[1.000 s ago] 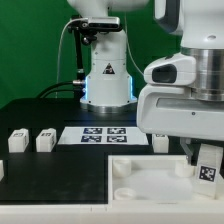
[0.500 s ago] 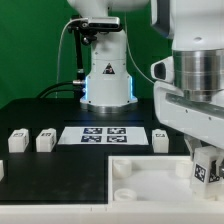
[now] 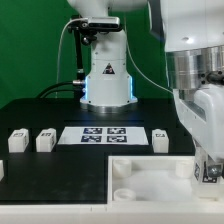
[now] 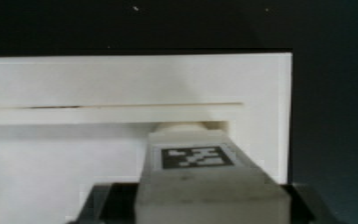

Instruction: Assemble one leg

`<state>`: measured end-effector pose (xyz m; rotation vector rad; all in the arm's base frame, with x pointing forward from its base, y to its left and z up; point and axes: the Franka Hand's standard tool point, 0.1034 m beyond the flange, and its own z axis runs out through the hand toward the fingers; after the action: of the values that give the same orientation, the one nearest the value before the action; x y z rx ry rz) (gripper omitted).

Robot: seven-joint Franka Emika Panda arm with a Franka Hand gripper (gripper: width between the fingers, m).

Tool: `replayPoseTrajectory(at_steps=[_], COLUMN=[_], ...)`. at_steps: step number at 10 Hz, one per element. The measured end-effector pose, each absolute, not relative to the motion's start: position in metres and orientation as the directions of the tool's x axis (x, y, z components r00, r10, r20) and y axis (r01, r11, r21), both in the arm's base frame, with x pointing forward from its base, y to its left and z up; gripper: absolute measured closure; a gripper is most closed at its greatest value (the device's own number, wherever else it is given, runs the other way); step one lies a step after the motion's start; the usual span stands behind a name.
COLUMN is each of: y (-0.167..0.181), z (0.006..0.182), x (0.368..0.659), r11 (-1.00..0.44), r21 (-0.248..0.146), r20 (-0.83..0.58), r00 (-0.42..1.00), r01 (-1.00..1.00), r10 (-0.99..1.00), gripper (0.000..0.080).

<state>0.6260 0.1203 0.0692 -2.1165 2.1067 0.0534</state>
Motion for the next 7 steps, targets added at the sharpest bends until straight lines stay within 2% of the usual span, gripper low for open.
replayPoseTrajectory(at_steps=[1,2,3,4,5,6,7], y=[0.1206,0.1202,0.1203,0.1226,0.1255,0.1238,0.1225], z=[0.069,0.0682,0.0671,0.0668,0.0665,0.0663,0.0662], x=[0.6259,0.6257,0.6256,0.6253,0.6246,0.6249,0.625], r11=[-0.025,-0.122,-0.233,-0.416,-0.541,-0.559,-0.641], r21=[-0.087,-0.098,-0.108,-0.115,-0.119,-0.121,-0.123], r20=[-0.132,-0.121,-0.11,-0.078,-0.053,-0.051,-0.036], r00=[0.036,0.133,0.245,0.426,0.549,0.567,0.649], r01=[-0.996,-0.988,-0.966,-0.902,-0.833,-0.82,-0.757], r10=[-0.991,-0.984,-0.963,-0.902,-0.834,-0.822,-0.76], gripper=[0.039,0.0254,0.0171,0.0156,0.0156,0.0156,0.0151])
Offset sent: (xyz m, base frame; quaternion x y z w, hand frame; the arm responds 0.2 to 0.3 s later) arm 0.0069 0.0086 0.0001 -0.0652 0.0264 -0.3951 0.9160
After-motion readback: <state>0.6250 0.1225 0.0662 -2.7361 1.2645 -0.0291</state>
